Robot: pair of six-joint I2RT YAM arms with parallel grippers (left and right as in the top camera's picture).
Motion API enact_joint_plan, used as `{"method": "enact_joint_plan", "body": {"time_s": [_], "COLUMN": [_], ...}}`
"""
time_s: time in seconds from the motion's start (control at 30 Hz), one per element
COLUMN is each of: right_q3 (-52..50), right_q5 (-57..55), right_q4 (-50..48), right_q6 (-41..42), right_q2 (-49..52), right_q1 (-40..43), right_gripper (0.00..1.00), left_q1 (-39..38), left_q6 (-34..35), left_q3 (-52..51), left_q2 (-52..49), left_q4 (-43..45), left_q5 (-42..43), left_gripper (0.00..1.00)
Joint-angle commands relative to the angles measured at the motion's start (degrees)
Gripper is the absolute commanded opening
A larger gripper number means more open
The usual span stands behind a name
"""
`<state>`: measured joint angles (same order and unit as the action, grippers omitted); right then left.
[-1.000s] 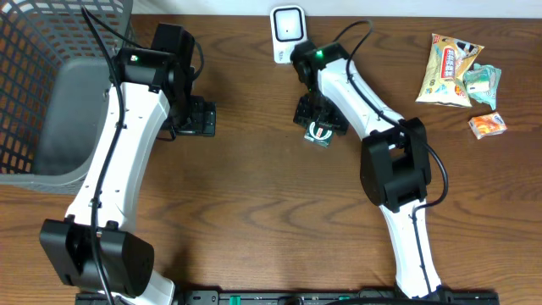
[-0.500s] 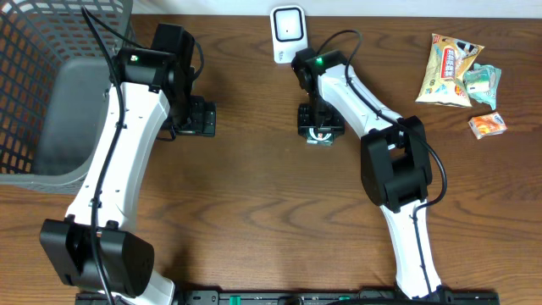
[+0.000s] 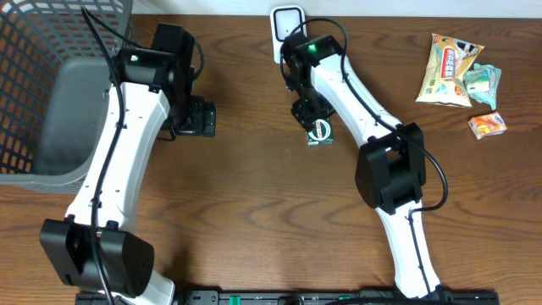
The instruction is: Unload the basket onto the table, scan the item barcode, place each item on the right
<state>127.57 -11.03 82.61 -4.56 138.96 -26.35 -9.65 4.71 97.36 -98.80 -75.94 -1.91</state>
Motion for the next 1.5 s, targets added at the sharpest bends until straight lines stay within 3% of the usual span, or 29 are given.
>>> {"method": "enact_joint_plan", "body": {"time_s": [0.0,0.13,0.23,0.27,0.37,0.43,0.57,0.63,1.07,1.47], "right_q3": [0.42,-0.35,-0.61,-0.61,-0.63,-0.98,-4.11,-6.60,-13.00,-6.99], "right_q5": [2.78,11.43,21.97,24.46,22.40,18.03,6.38,5.81,4.59,-4.28], "right_q4": [-0.07,0.57,0.68,0.35,-1.03,-1.64,-2.25,-3.21,-8.26,7.34], "right_q6": [11.06,25.75,30.64,30.62,29.51,29.59,34.18,35.71,35.67,35.56], "right_q2": [0.00,0.00,0.00,0.00,0.02,0.02,0.02,0.02,0.02,0.00], "right_q1": [-0.11,-0.24,-0.83,-1.18,-3.02,-4.07,-6.34,-6.56,-1.25,6.58], "right_gripper": [0.80,0.80,0.71,0.65,0.24,0.15,0.10,0.01,0.01,0.01], "left_q1": [0.20,0.20,0.20,0.20,0.20,0.20,0.20,0.20,0.20,0.20], "left_q6": [0.52,0.52,0.52,0.52,0.52,0.52,0.52,0.52,0.52,0.52], "left_q3": [-0.17,-0.17,-0.17,-0.17,-0.17,-0.17,-0.17,-0.17,-0.17,-0.17], "left_q2": [-0.15,-0.15,-0.15,-0.15,-0.15,-0.15,-0.15,-0.15,-0.15,-0.15], "left_q4": [-0.02,-0.02,-0.02,-0.02,-0.02,-0.02,-0.02,-0.02,0.00,0.00], "left_q5": [-0.92,-0.92,-0.92,-0.92,-0.92,-0.92,-0.92,-0.92,-0.92,-0.92], "left_gripper": [0.98,0.98,0.98,0.98,0.98,0.98,0.98,0.98,0.98,0.98]}}
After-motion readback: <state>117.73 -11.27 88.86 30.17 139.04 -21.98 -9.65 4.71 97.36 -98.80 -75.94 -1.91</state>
